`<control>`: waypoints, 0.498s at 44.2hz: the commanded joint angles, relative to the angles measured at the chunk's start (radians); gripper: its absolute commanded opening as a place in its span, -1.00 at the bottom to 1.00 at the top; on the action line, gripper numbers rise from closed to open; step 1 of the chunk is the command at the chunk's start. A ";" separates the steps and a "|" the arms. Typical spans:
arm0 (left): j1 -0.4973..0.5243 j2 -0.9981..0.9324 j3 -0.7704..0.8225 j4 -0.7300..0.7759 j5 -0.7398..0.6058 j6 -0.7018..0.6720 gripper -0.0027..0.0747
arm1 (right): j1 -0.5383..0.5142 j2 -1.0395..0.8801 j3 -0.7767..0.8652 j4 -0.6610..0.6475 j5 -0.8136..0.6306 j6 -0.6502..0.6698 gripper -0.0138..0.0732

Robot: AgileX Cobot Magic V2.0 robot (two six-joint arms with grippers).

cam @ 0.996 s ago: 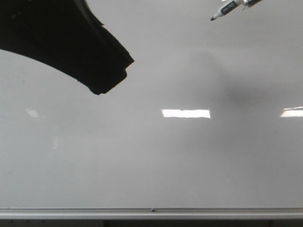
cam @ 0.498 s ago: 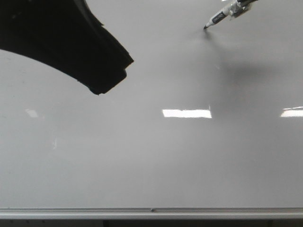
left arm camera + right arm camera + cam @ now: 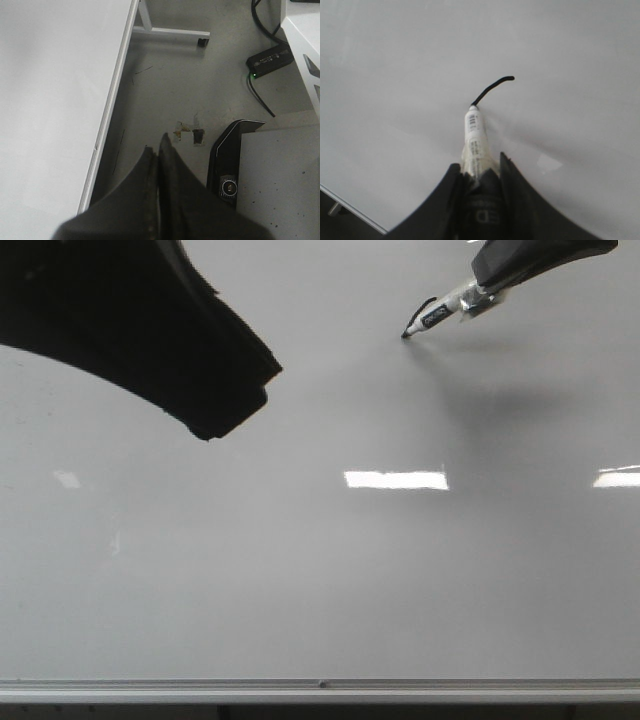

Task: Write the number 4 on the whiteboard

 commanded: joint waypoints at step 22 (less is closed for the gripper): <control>-0.006 -0.025 -0.032 -0.026 -0.038 -0.009 -0.98 | -0.259 -0.129 0.042 -0.012 0.002 -0.018 -0.82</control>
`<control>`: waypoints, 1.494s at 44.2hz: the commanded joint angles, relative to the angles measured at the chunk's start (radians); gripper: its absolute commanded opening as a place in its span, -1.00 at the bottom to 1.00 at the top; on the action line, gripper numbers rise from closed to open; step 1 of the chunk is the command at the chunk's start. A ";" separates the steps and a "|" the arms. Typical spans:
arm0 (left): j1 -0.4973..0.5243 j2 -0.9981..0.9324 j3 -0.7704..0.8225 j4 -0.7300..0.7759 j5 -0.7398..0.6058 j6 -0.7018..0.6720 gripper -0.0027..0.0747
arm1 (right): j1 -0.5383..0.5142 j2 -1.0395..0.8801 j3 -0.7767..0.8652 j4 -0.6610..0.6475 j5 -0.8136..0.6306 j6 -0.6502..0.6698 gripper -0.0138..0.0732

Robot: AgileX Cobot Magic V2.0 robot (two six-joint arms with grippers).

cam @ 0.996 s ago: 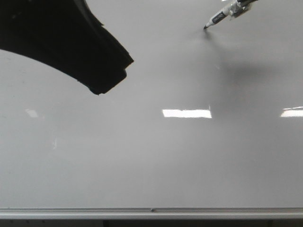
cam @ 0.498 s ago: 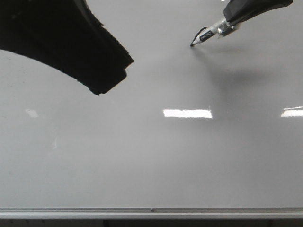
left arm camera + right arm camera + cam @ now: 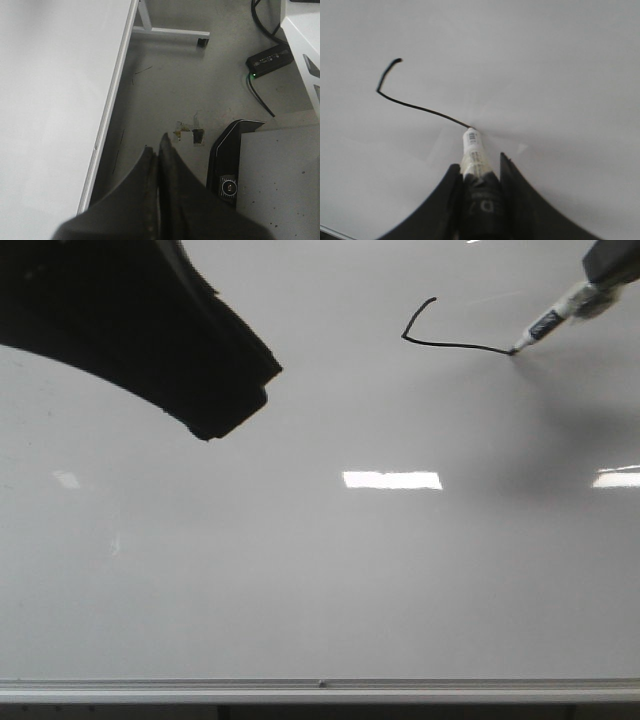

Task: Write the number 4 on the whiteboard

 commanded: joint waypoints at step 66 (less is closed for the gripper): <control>-0.006 -0.023 -0.032 -0.026 -0.038 -0.009 -0.98 | 0.152 0.079 -0.029 -0.017 -0.051 -0.018 -0.82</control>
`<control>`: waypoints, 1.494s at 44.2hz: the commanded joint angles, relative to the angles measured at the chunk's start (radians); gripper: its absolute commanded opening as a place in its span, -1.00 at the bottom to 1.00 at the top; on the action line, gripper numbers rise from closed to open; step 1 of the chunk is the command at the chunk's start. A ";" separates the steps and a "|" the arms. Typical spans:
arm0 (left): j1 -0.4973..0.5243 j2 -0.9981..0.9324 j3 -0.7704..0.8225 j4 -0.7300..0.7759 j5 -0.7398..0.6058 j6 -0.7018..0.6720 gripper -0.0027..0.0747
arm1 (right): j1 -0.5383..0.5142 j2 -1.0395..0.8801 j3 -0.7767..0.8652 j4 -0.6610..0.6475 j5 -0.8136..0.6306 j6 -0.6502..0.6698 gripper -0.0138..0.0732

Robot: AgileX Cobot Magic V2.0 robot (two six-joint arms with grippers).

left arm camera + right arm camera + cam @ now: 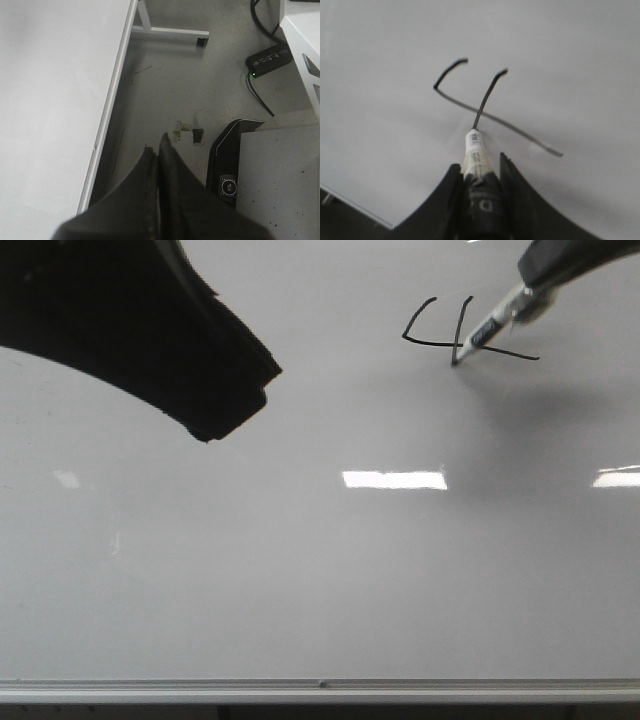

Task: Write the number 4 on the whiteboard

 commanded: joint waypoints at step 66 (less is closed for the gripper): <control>-0.006 -0.025 -0.032 -0.102 -0.230 0.023 -0.56 | 0.445 -0.344 0.066 0.229 0.356 -0.189 -0.82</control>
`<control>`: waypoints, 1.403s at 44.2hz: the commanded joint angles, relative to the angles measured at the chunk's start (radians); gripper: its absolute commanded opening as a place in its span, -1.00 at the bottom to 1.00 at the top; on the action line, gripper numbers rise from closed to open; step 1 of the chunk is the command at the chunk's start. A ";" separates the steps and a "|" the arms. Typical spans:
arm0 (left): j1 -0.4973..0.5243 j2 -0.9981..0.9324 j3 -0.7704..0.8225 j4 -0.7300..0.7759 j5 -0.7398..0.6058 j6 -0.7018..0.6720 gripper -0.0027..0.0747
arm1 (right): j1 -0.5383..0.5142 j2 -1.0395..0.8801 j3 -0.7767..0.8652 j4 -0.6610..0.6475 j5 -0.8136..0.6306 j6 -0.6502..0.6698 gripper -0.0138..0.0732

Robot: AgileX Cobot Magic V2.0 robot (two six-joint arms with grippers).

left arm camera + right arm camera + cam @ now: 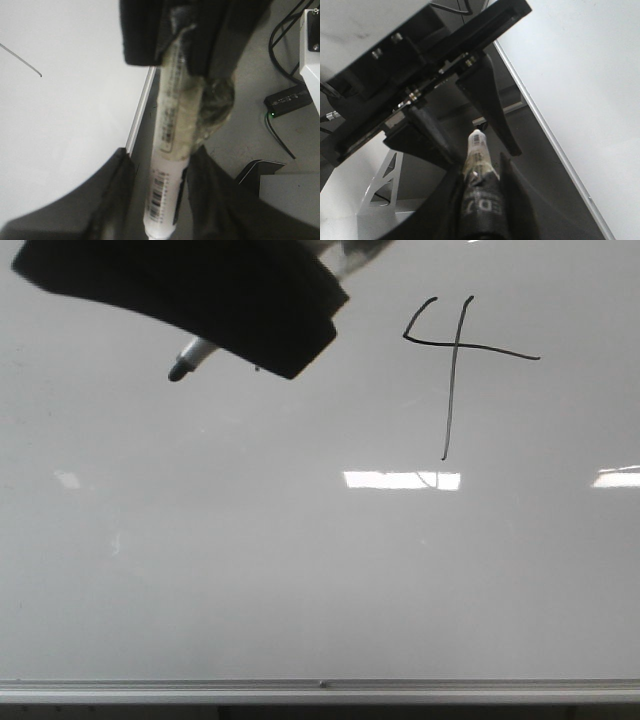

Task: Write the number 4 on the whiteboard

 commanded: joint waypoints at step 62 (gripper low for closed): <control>0.926 -0.008 -0.021 0.139 -0.006 -0.380 -0.98 | -0.404 -0.620 0.379 -0.132 -0.283 0.222 -0.83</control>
